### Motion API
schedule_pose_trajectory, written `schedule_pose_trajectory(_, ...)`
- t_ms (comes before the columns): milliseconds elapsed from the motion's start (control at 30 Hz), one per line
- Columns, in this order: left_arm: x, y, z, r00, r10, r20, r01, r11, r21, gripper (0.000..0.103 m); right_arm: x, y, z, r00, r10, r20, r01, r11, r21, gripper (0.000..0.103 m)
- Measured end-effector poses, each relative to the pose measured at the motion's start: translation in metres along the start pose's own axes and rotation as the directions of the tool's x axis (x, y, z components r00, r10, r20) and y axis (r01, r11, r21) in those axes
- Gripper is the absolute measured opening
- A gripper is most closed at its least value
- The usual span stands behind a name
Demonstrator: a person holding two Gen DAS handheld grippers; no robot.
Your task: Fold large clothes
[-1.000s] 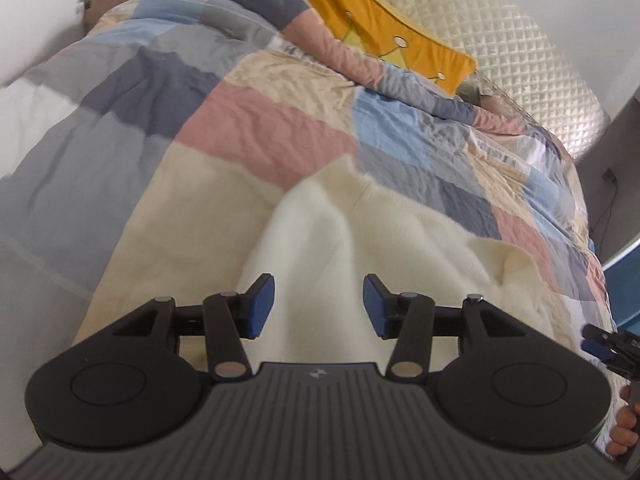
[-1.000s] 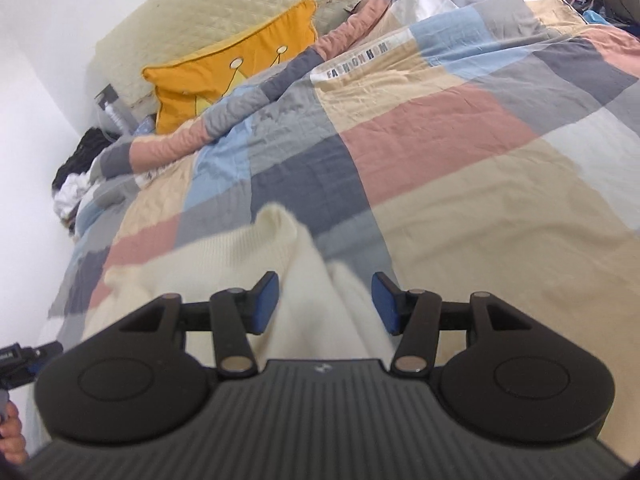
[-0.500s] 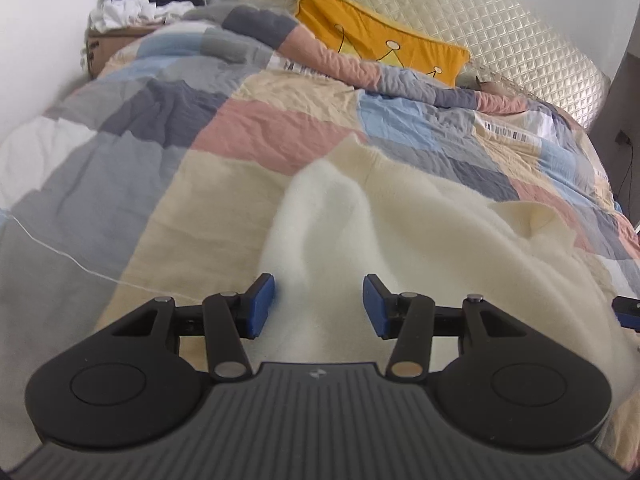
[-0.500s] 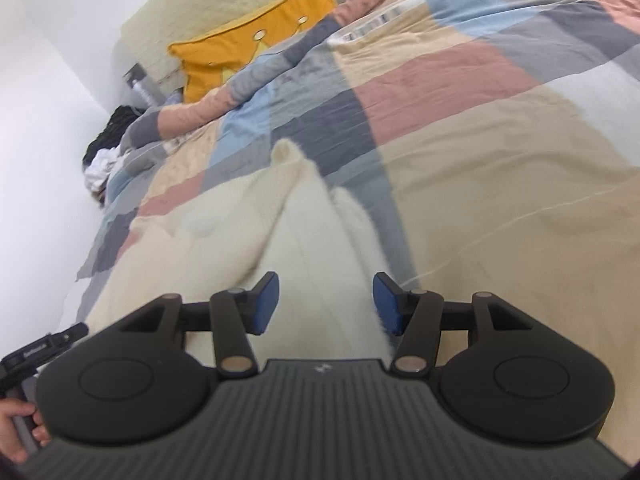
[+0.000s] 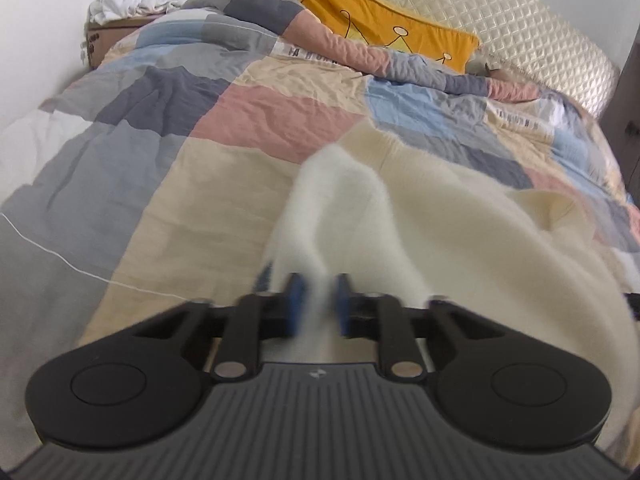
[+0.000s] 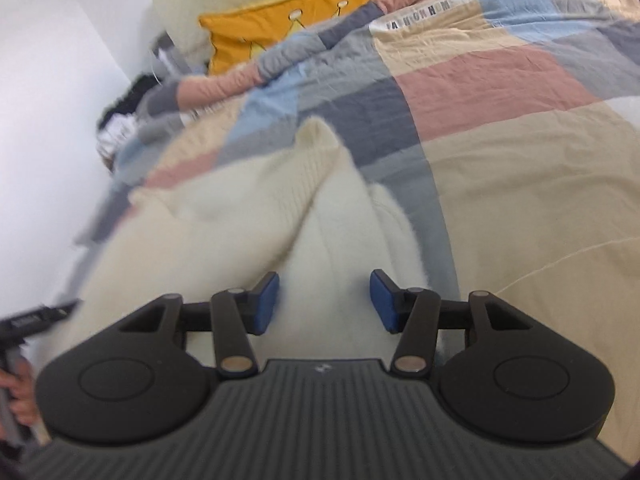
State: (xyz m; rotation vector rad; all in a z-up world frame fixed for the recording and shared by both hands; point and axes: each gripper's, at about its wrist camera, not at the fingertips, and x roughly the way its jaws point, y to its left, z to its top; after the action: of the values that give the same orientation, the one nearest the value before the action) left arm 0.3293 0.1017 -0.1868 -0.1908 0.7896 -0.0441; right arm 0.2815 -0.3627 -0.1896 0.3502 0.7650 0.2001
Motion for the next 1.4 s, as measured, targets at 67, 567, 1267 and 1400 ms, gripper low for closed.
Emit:
schedule_pose_trajectory(67,-0.004,0.004,0.001,1.0,-0.002,0.027,0.002,1.0,-0.005,0.008,0.005,0.005,-0.002,1.0,-0.025,0.0,0.025,0.999,-0.037,0.042)
schedule_pose_trajectory(567,-0.06,0.059,0.009,0.979,-0.09,0.18,0.137,0.954,-0.268,0.006,-0.056,0.003,0.007,0.993,-0.039,0.112,0.045,0.997,-0.058,0.01)
schedule_pose_trajectory(1267,-0.011,0.06,-0.005,1.0,0.003,0.027,0.004,0.966,-0.258,0.011,-0.012,-0.019,-0.008,0.987,-0.159,0.003,0.159,0.987,0.011,0.012)
schedule_pose_trajectory(1400,-0.035,0.06,-0.01,0.998,-0.008,0.056,0.025,0.951,-0.309,0.027,-0.026,-0.013,-0.008,0.989,-0.145,0.032,0.144,0.989,0.041,0.015)
